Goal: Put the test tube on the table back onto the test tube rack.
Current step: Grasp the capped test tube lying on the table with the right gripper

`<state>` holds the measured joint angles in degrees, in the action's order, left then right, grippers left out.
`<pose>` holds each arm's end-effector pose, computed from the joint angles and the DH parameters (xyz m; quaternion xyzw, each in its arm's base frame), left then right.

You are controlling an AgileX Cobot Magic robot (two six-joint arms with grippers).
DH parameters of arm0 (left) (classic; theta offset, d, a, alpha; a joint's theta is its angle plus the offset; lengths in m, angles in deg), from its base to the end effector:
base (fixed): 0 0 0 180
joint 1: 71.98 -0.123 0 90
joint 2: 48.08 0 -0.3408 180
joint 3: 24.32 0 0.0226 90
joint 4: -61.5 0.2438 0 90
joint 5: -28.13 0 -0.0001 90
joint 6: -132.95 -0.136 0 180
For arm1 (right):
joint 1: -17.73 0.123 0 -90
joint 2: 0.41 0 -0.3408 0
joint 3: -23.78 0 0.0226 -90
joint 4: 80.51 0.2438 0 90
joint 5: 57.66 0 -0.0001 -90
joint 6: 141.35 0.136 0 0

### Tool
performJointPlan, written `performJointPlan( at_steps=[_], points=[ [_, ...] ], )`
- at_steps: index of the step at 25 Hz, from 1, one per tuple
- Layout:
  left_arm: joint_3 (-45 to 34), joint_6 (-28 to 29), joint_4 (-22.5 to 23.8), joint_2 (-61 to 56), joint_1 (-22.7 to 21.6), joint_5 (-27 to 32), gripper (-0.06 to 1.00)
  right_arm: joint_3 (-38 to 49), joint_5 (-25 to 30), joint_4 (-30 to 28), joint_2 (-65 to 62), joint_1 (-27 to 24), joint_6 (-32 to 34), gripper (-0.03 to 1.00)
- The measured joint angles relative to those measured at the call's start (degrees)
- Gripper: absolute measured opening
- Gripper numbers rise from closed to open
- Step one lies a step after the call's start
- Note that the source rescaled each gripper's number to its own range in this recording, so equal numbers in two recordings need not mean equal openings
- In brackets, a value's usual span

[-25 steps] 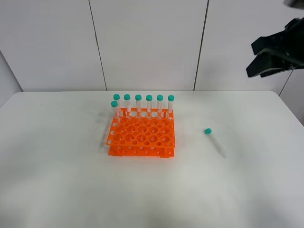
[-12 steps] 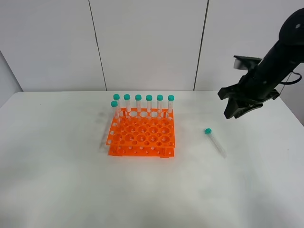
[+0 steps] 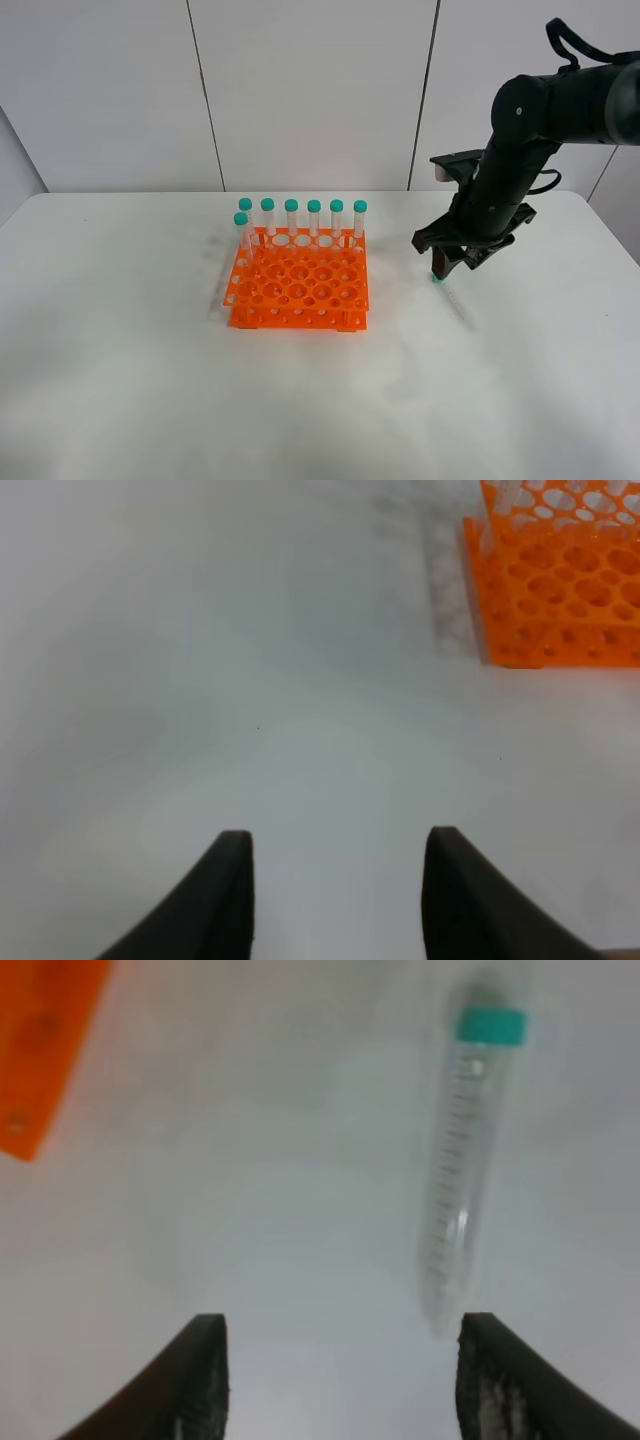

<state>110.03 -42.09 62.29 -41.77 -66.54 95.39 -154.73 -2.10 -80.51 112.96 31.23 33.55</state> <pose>-0.0417 0.0057 0.2620 0.0027 0.8626 -0.0390 0.5044 0.3777 0.0907 0.2197 -0.1610 0.9834 0.0061 0.0833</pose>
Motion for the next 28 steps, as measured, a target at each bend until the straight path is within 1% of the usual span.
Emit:
performJointPlan(
  at_steps=[3, 8, 13, 18, 24, 28],
  points=[
    [0.0, 0.0, 0.0, 0.0, 0.0, 0.0, 0.6, 0.0, -0.01, -1.74, 0.35, 0.0, 1.73, 1.0],
    [0.0, 0.0, 0.0, 0.0, 0.0, 0.0, 0.6, 1.22, -0.14, -1.89, 2.35, 0.0, 3.01, 1.0],
    [0.0, 0.0, 0.0, 0.0, 0.0, 0.0, 0.6, 2.4, -1.44, -2.52, 5.42, -0.07, 4.49, 1.0],
    [0.0, 0.0, 0.0, 0.0, 0.0, 0.0, 0.6, 2.4, -1.53, -4.41, 7.08, -0.76, 7.04, 1.0],
    [0.0, 0.0, 0.0, 0.0, 0.0, 0.0, 0.6, 2.4, -1.28, -5.38, 8.42, -3.79, 7.35, 1.0],
    [0.0, 0.0, 0.0, 0.0, 0.0, 0.0, 0.6, 2.4, -1.96, -4.43, 9.05, -4.27, 5.8, 1.0]
  ],
)
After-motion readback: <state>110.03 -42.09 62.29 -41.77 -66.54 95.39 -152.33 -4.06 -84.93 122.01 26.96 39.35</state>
